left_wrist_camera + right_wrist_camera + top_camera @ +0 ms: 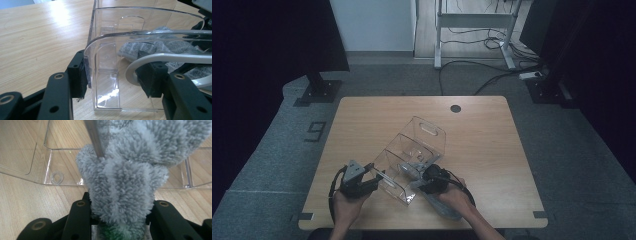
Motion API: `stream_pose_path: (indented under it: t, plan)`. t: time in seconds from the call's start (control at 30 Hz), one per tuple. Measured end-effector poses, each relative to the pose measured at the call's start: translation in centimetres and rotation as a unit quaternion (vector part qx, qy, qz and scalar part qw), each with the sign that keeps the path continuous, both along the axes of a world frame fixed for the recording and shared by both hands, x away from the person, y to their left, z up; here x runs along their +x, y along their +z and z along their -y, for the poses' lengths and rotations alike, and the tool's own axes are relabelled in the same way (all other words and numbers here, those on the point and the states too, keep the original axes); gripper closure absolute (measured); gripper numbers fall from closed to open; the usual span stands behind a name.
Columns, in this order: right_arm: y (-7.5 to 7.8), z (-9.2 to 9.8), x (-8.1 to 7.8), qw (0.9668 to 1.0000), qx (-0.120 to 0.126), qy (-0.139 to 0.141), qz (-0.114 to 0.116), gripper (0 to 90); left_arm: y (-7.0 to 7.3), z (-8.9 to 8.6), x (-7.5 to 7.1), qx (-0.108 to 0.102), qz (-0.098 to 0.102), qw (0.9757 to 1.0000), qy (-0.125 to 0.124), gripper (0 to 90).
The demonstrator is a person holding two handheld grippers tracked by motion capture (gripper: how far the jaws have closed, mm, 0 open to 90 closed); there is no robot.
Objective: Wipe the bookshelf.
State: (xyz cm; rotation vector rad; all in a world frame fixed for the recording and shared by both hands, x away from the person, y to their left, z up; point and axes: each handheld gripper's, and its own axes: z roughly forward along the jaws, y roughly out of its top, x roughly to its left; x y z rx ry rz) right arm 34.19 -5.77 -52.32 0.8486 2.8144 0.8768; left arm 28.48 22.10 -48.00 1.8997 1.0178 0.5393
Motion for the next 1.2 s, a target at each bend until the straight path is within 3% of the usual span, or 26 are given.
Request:
stream_pose_path:
  t: [0.23,0.43,0.67,0.83,0.97,1.2]
  plan:
    - [-0.3,0.2,0.3,0.9999,0.011,-0.004,0.001,64.2,-0.1,-0.4,0.1,-0.009,0.004,0.9999,-0.013,44.2]
    - [-0.4,0.3,0.9,0.9997,0.016,-0.017,0.003,64.0,0.2,-0.6,-0.6,-0.002,0.018,0.9997,-0.019,40.2]
    - [-0.4,0.3,0.8,0.9997,0.012,-0.016,0.012,63.1,-0.1,-1.3,-1.1,0.006,0.009,0.9998,-0.018,45.0]
    - [-0.2,0.3,0.7,0.9998,0.007,-0.011,0.015,62.4,-0.3,-1.4,-1.1,-0.002,0.009,0.9997,-0.024,46.0]
    - [0.4,0.6,0.2,0.9998,-0.008,-0.005,0.017,62.3,-0.4,-1.6,-1.0,-0.011,0.007,0.9995,-0.028,46.0]
    - [1.9,2.1,-0.8,0.9998,-0.001,0.0,0.018,62.6,-0.5,-1.6,-1.0,-0.02,0.012,0.9993,-0.028,45.3]
